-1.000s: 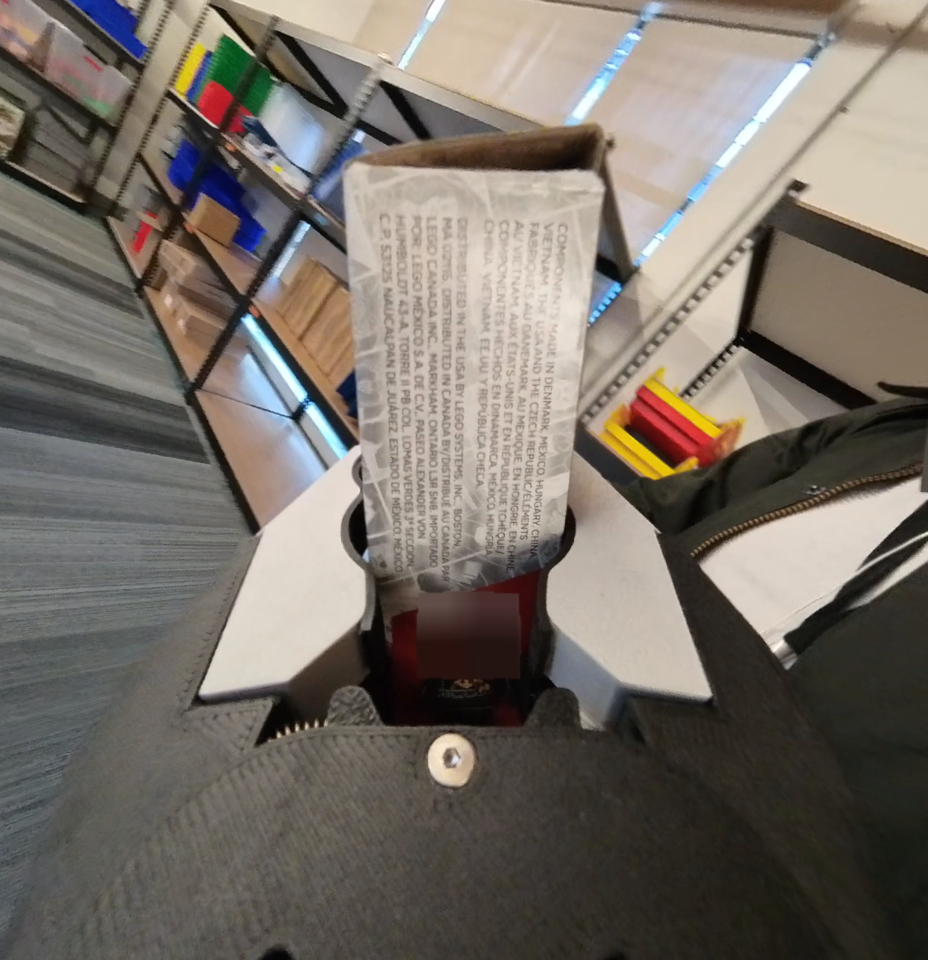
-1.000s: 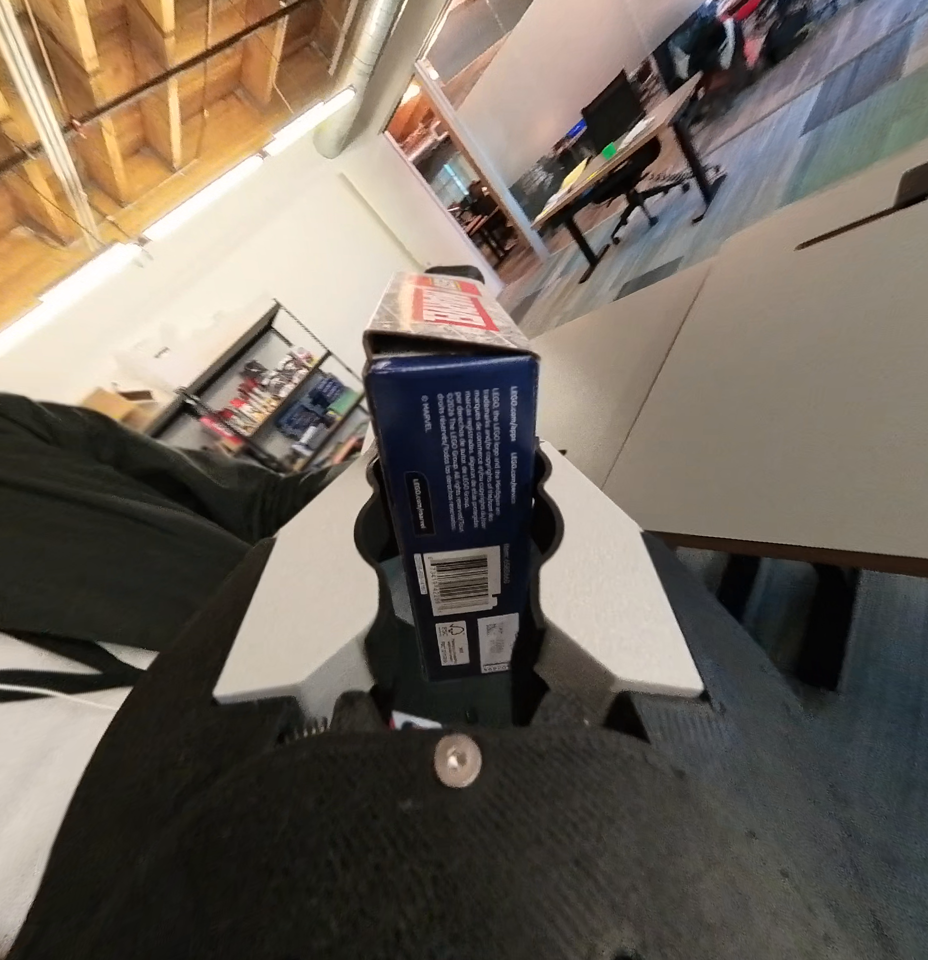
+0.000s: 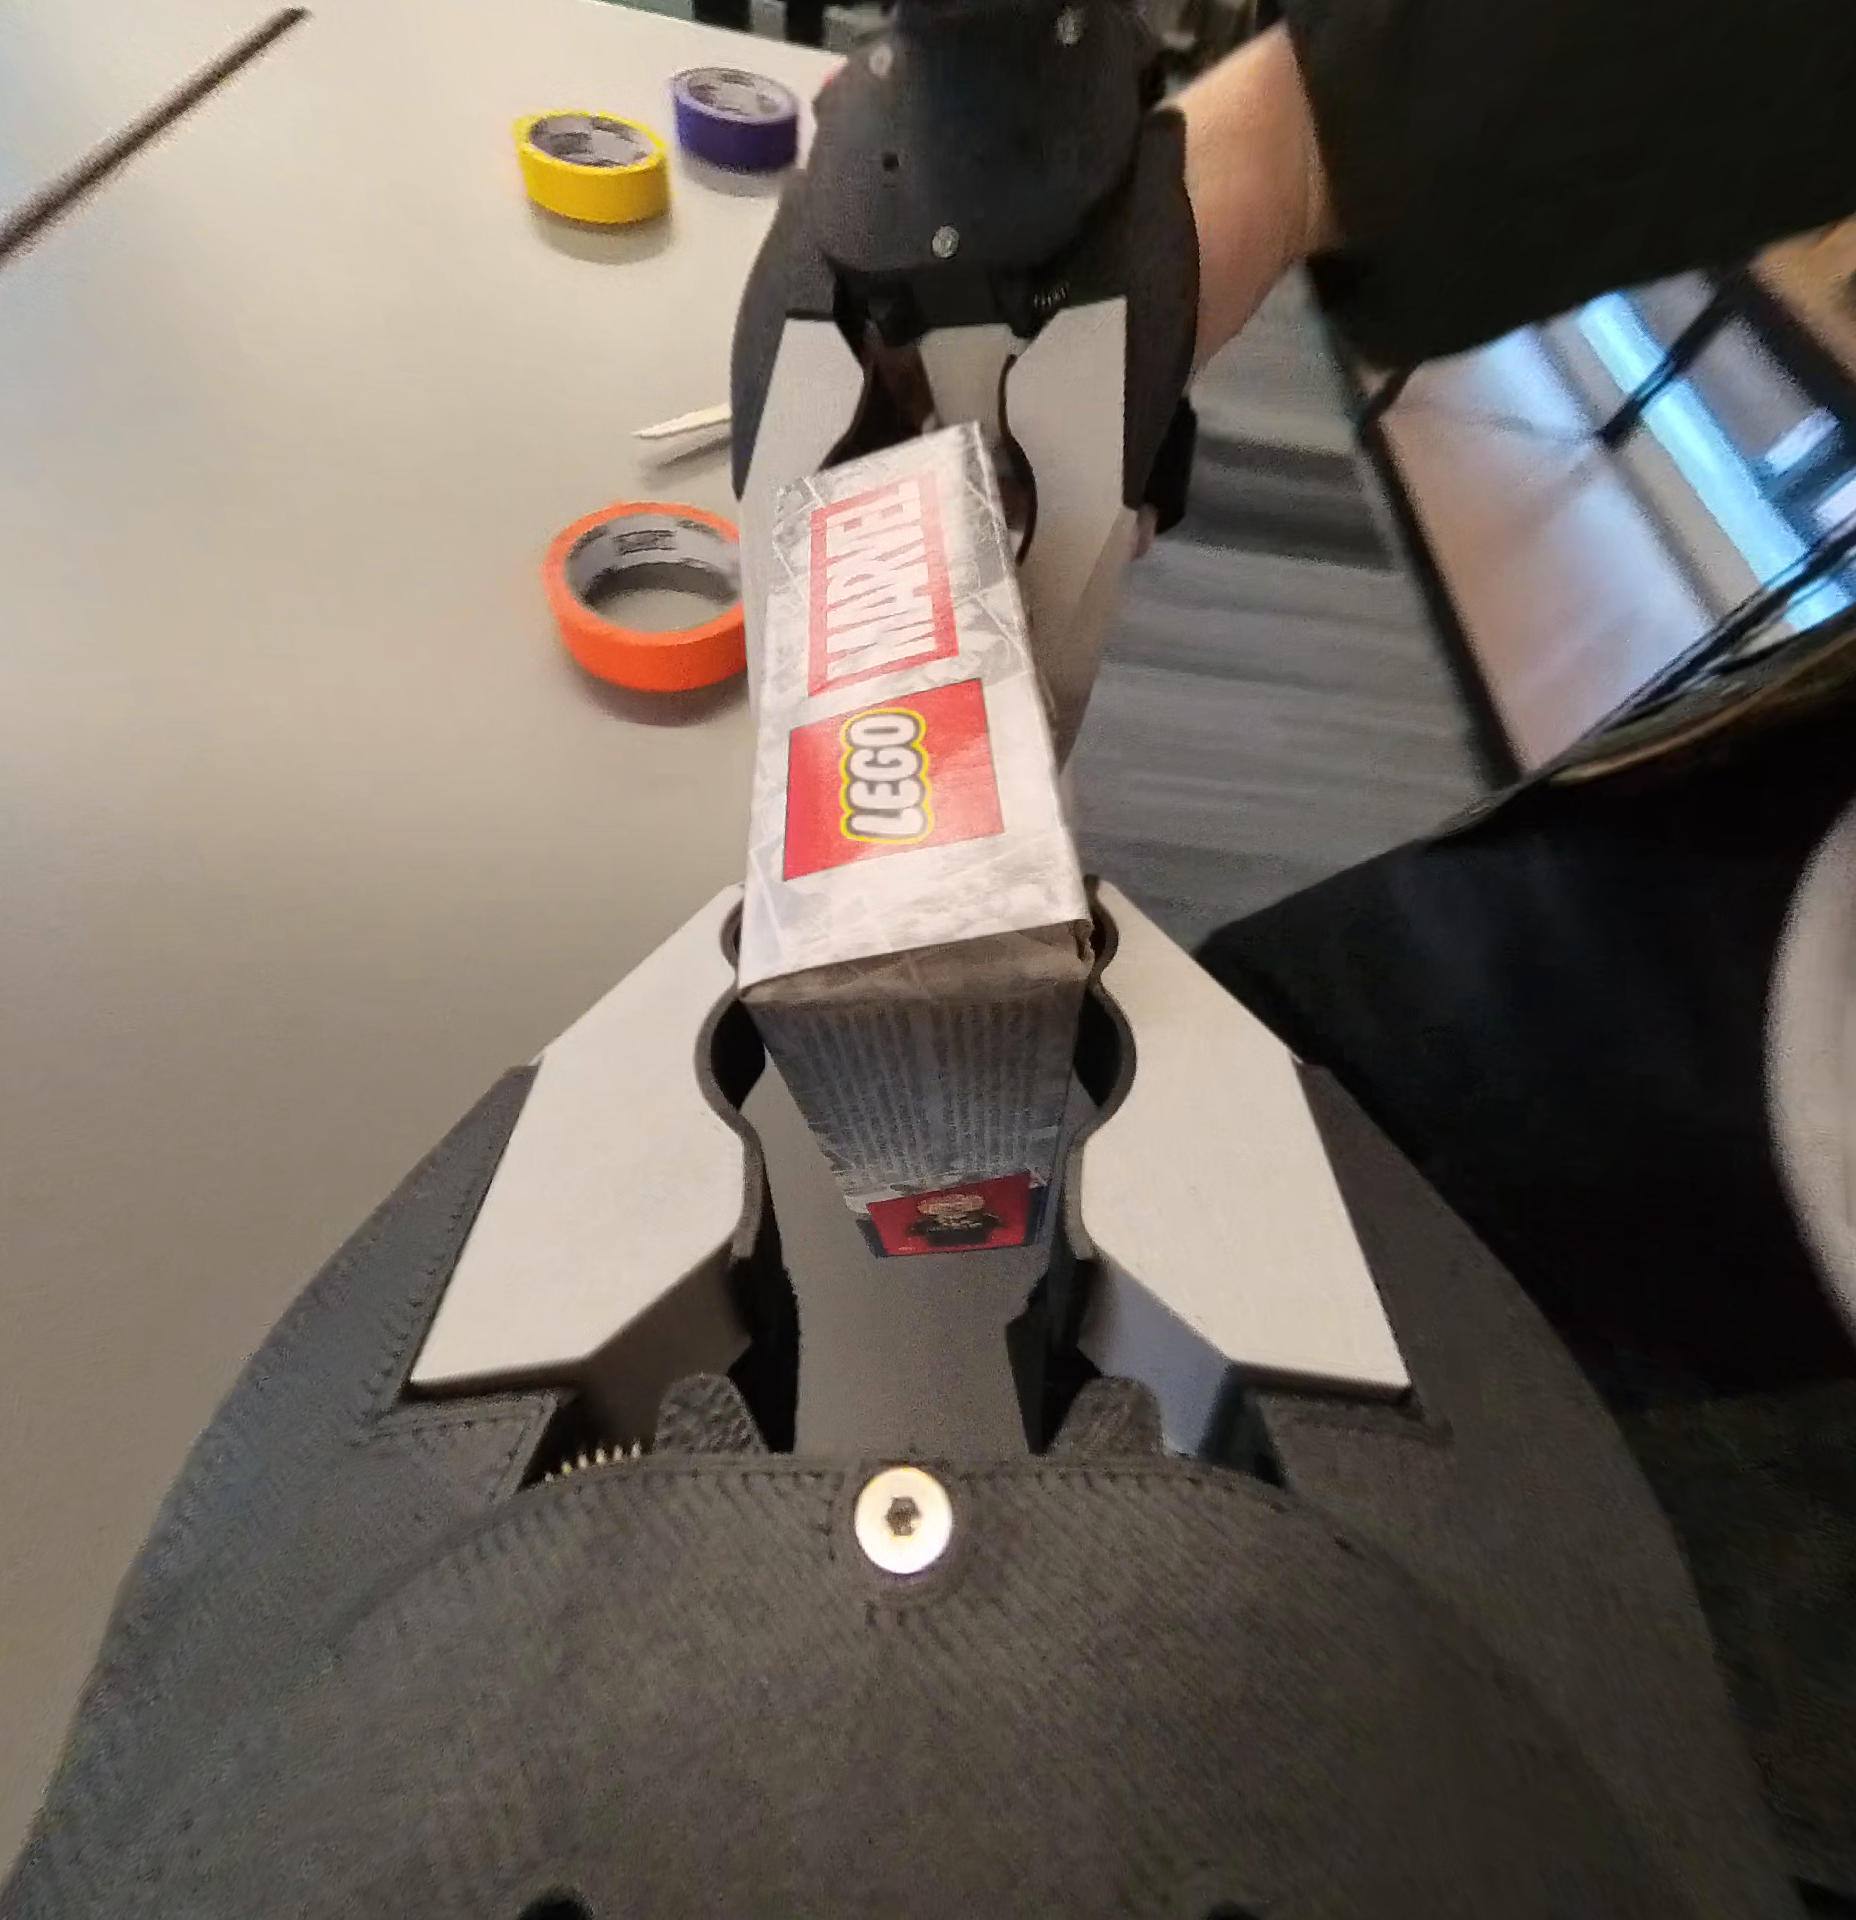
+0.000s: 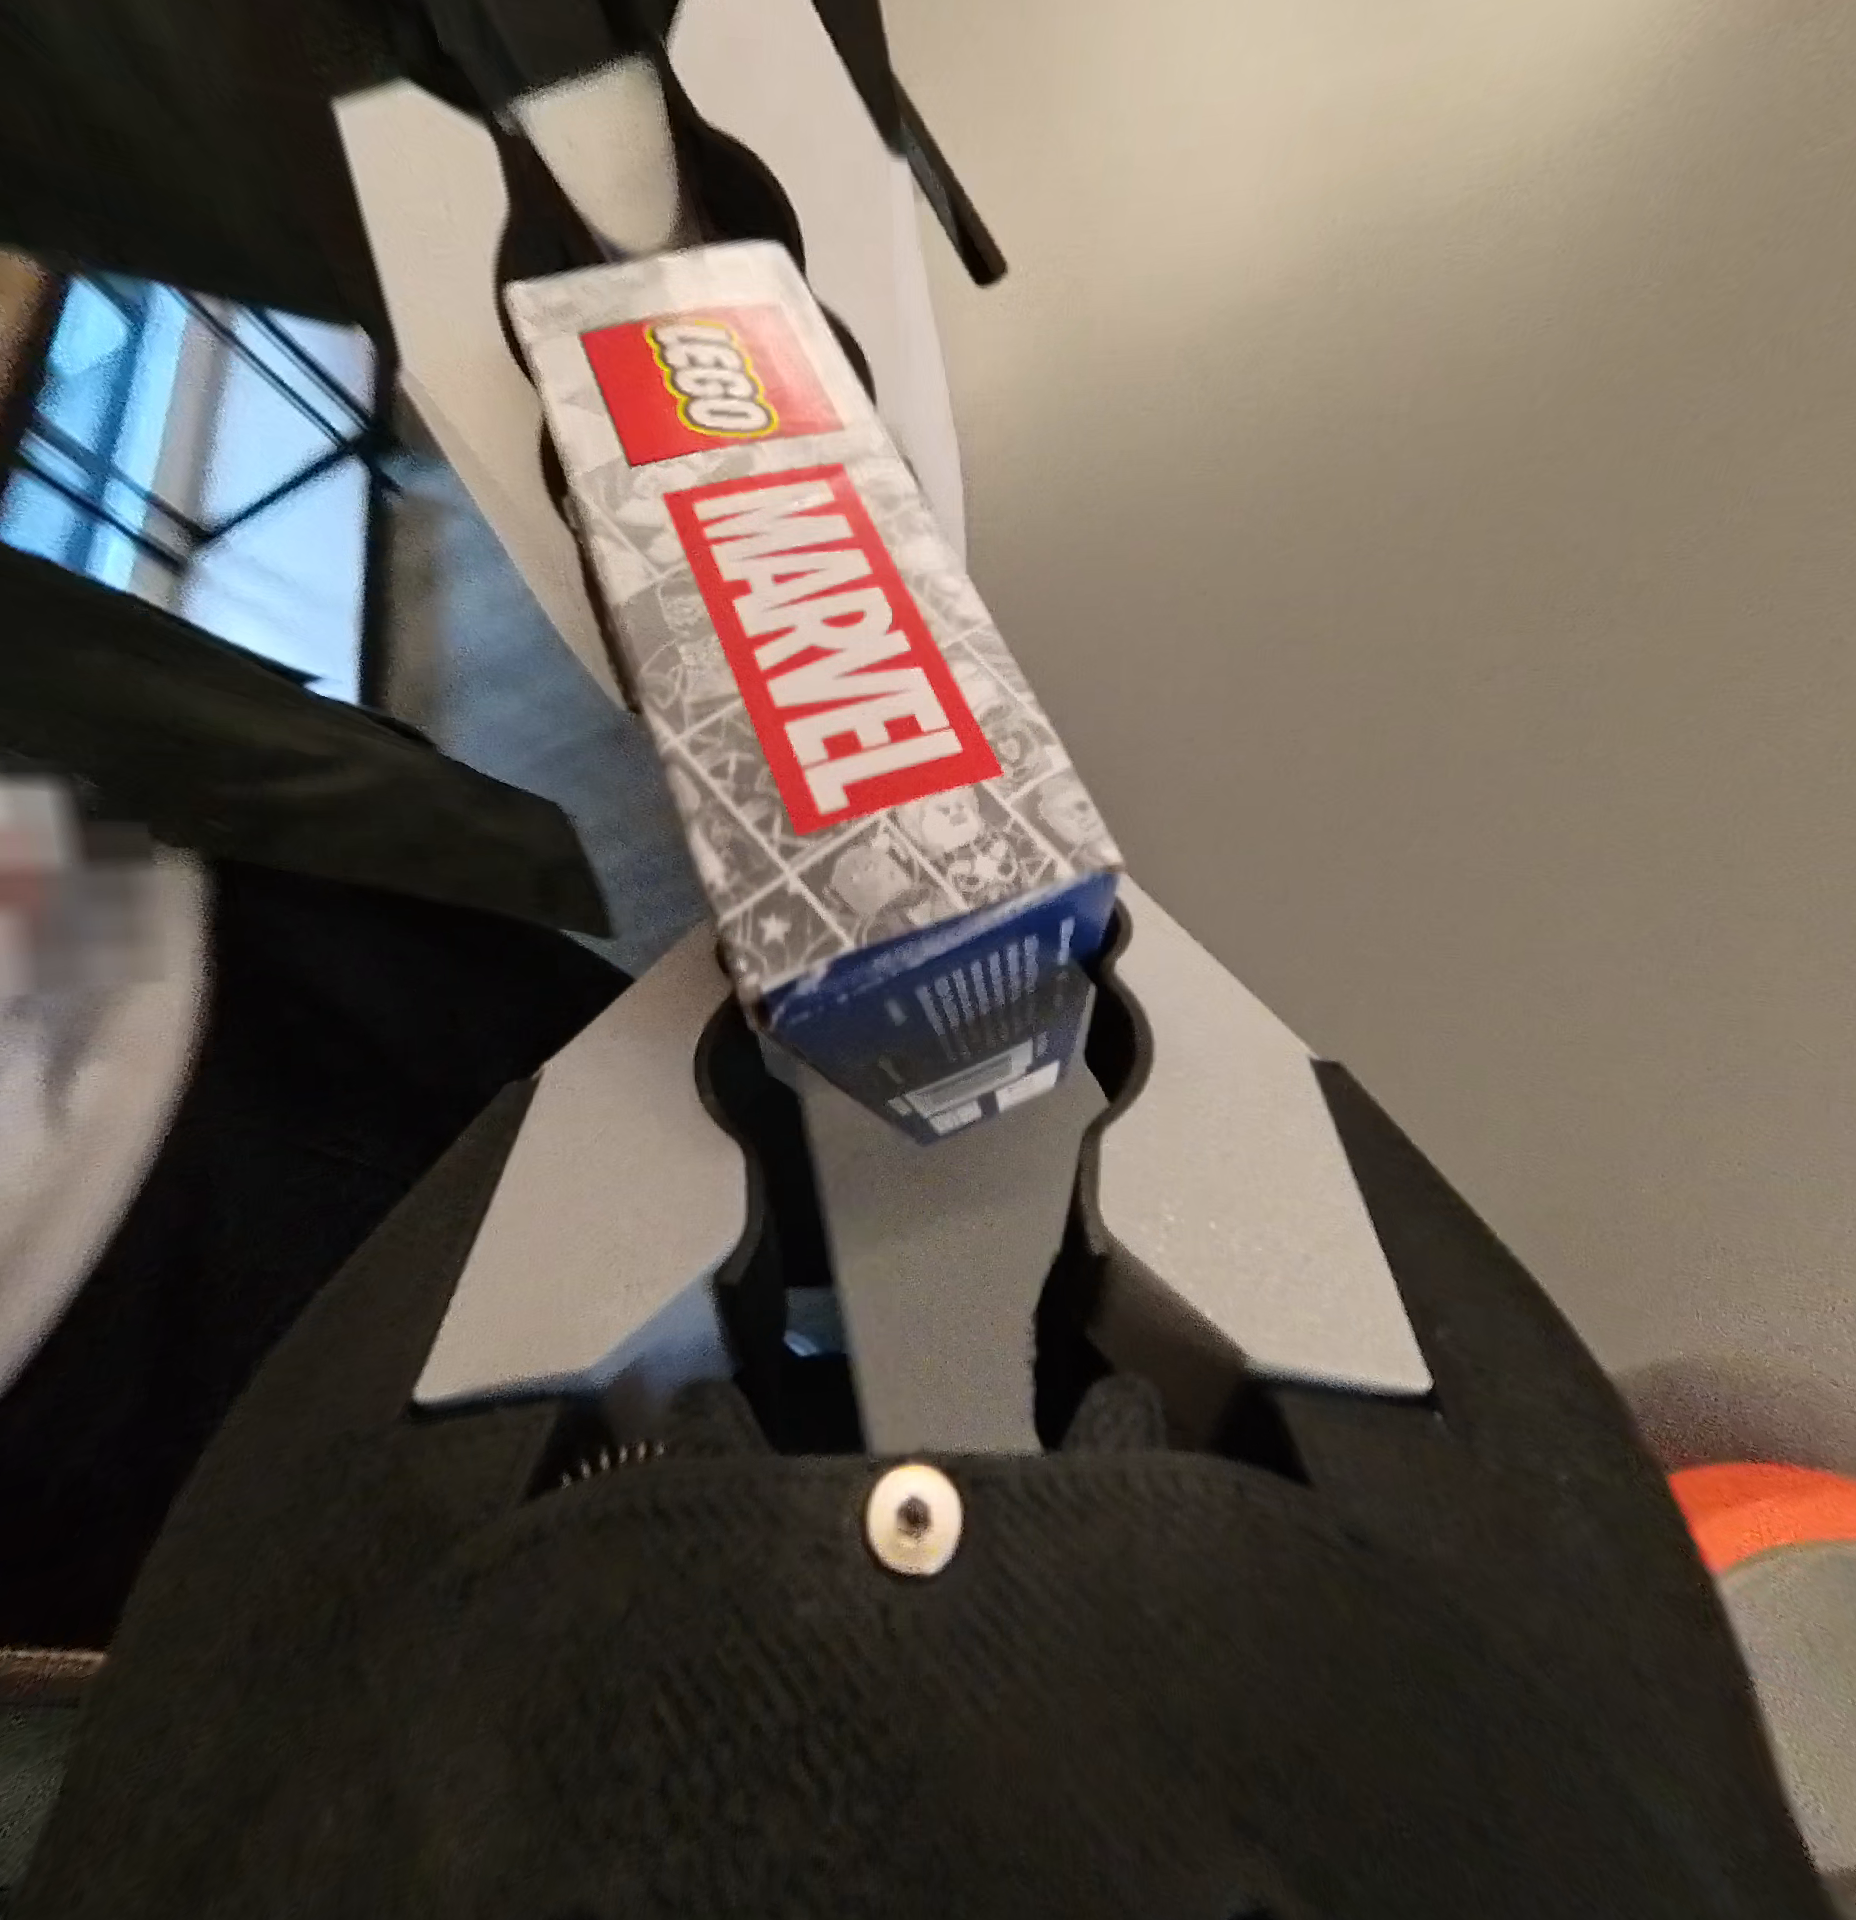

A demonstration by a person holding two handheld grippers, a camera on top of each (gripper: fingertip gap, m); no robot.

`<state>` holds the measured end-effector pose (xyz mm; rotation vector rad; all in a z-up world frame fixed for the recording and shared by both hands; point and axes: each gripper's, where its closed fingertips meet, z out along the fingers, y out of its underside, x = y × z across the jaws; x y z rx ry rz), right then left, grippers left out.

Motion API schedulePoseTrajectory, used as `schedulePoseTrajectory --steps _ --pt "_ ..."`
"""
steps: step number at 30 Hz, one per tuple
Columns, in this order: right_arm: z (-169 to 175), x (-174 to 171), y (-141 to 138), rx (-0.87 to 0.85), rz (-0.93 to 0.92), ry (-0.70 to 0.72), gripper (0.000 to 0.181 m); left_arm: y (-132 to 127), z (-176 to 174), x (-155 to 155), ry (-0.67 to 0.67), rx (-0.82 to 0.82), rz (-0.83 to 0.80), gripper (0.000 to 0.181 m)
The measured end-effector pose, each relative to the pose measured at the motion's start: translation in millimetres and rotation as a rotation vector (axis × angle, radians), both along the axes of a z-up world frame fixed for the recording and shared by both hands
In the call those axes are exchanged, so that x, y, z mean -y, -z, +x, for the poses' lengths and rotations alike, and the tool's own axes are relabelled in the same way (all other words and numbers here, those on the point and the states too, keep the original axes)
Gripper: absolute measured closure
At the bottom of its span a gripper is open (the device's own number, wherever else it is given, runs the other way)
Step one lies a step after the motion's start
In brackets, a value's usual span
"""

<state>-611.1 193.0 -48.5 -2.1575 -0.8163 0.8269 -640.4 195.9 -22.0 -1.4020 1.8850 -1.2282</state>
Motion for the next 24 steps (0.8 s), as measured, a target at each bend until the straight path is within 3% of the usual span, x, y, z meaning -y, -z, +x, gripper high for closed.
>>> schedulePoseTrajectory --steps 4,9,12,15,18,20,24 --pt "6 -39 20 0.178 0.073 -0.032 0.118 18 -1 -35 -0.043 0.010 0.194 0.123" --pt "11 -68 32 0.190 0.056 0.063 0.121 46 -10 -63 -0.203 -0.049 0.123 0.123" --pt "9 -68 23 0.062 0.020 0.143 0.120 47 -14 -65 -0.245 -0.004 0.118 0.123" --pt "8 -63 -9 -0.238 -0.032 0.269 0.109 46 -12 -67 -0.285 0.002 0.115 0.123" --pt "24 -76 -31 -0.551 -0.155 0.509 0.111 45 -10 -67 -0.298 0.030 0.112 0.123" --pt "31 -83 -26 -0.604 -0.229 0.588 0.118 45 -10 -68 -0.304 0.035 0.098 0.123" --pt "21 -83 3 -0.473 -0.341 0.566 0.120 44 -10 -80 -0.341 0.008 -0.048 0.123"
